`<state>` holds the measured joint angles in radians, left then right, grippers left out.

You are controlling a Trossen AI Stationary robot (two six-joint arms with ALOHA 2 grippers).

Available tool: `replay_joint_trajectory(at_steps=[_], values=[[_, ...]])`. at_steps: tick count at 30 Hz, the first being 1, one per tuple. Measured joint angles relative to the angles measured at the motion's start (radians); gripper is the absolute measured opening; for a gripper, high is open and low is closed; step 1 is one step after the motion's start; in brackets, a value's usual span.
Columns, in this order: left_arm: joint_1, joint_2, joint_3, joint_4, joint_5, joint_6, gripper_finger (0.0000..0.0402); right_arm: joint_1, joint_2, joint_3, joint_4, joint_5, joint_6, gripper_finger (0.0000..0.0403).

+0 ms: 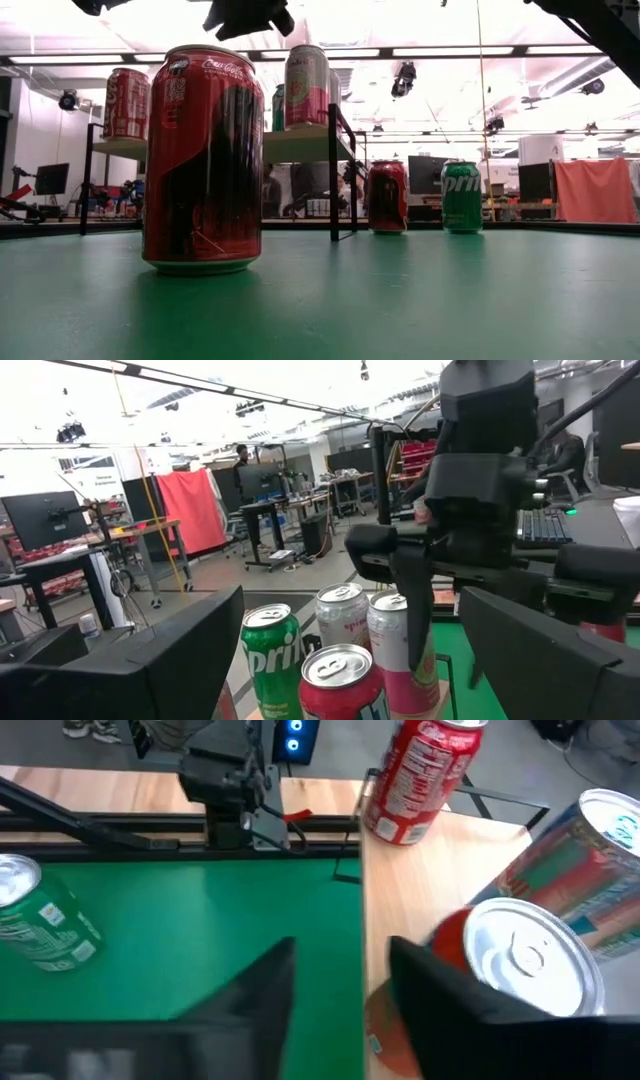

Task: Place canned beverage on shelf
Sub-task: Put the red soda can on the shelf

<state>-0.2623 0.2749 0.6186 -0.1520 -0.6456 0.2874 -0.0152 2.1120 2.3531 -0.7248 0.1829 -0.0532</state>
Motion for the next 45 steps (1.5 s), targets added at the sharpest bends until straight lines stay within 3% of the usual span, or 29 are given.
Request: replay_joint_trajectory(at_steps=[4,6,14,20,45], values=[[0.000,0.001,0.000,0.000,0.000,0.000,0.0355,-0.012,0.002,-0.002,-0.006,0.002,-0.026,0.0038],[0.000,0.001,0.000,0.000,0.000,0.000,0.0355,-0.018,0.008,-0.002,-0.006,0.002,-0.037,0.0019],[0.000,0.004,0.000,0.001,0.000,0.007,0.0355,-0.040,0.031,-0.004,-0.034,0.007,-0.036,0.0010],[0.000,0.005,0.000,0.000,0.000,0.010,0.0355,-0.040,0.031,-0.004,-0.031,0.098,-0.054,0.0009],[0.000,0.005,0.000,-0.002,0.000,0.011,0.0355,-0.059,0.031,-0.004,-0.020,0.239,-0.089,0.0009]])
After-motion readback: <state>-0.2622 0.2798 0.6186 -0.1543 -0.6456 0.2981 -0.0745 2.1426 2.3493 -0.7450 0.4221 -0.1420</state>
